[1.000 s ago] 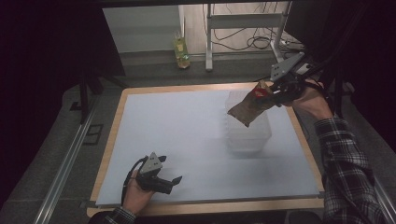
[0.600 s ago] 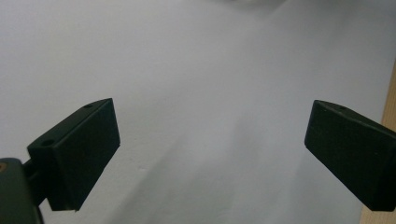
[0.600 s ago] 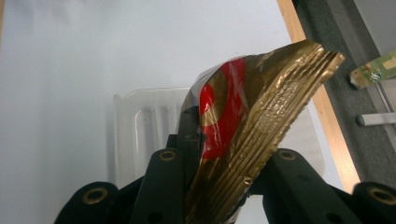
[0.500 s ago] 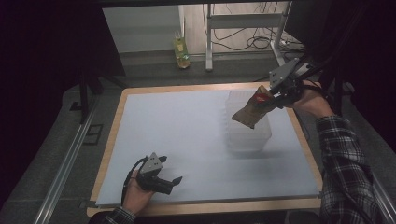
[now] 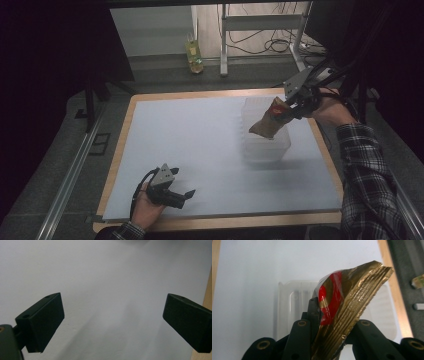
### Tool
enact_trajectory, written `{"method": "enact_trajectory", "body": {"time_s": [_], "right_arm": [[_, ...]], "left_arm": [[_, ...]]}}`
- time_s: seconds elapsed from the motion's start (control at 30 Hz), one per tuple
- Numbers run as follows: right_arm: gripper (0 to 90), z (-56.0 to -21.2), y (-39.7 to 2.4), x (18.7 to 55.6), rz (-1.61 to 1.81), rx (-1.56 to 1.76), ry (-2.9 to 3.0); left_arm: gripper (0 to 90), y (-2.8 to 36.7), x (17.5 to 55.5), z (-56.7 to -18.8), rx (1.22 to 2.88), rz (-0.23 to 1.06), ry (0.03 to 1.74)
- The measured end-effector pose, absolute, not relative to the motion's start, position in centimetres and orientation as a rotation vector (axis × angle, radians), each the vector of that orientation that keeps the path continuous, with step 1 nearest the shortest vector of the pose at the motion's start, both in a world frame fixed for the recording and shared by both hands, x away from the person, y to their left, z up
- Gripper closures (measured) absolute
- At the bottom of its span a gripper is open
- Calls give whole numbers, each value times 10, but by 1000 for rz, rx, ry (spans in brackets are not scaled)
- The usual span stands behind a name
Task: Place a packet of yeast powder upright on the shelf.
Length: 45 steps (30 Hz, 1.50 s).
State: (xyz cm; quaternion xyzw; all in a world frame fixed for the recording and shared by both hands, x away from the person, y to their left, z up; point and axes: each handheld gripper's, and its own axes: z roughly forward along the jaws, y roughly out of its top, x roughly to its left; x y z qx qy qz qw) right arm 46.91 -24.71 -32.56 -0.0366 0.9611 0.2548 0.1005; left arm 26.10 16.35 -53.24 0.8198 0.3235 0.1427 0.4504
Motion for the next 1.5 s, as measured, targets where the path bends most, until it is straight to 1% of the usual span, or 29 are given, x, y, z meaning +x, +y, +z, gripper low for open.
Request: {"method": "enact_trajectory", "body": {"time_s": [0.3, 0.43, 0.47, 0.63, 0.67, 0.7, 0.73, 0.77, 0.8, 0.83, 0.87, 0.9, 0.93, 1.0, 1.03, 1.07, 1.1, 1.27, 1.33, 1.5], "right_arm": [[747, -343, -235, 478, 694, -85, 2899], [743, -356, -228, 484, 633, -76, 2914], [740, -366, -226, 487, 626, -52, 2924], [718, -376, -227, 492, 691, 19, 2923], [685, -377, -227, 493, 698, 50, 2929], [685, -377, -227, 493, 698, 50, 2929], [612, -379, -227, 491, 709, 72, 2928], [582, -378, -227, 490, 723, 90, 2924], [562, -378, -228, 489, 738, 111, 2923], [562, -378, -228, 489, 738, 111, 2923], [523, -376, -229, 486, 779, 179, 2903], [523, -376, -229, 486, 779, 179, 2903], [491, -375, -231, 485, 802, 214, 2893], [462, -373, -231, 483, 821, 237, 2885], [462, -373, -231, 483, 821, 237, 2885], [427, -372, -231, 482, 842, 257, 2880], [427, -372, -231, 482, 842, 257, 2880], [291, -372, -229, 479, 844, 331, 2866], [281, -372, -228, 479, 844, 339, 2865], [185, -369, -226, 475, 888, 351, 2833]], "left_arm": [[37, 164, 261, -532, 2031, 354, 798], [37, 164, 261, -532, 2030, 354, 799], [37, 164, 260, -532, 2031, 354, 798], [37, 164, 261, -532, 2034, 355, 797], [37, 164, 261, -532, 2034, 355, 797], [37, 164, 261, -532, 2034, 355, 797], [37, 164, 261, -532, 2033, 356, 799], [37, 164, 261, -532, 2033, 356, 799], [38, 164, 261, -532, 2034, 354, 797], [38, 164, 261, -532, 2034, 354, 797], [37, 163, 260, -532, 2037, 355, 796], [38, 163, 260, -532, 2037, 355, 796], [38, 163, 260, -532, 2037, 355, 795], [37, 163, 260, -532, 2036, 356, 796], [38, 163, 260, -532, 2036, 356, 796], [38, 163, 260, -532, 2035, 355, 796], [38, 163, 260, -532, 2035, 355, 796], [37, 163, 261, -533, 2038, 350, 795], [38, 163, 261, -533, 2038, 351, 793], [37, 163, 261, -533, 2038, 352, 793]]}}
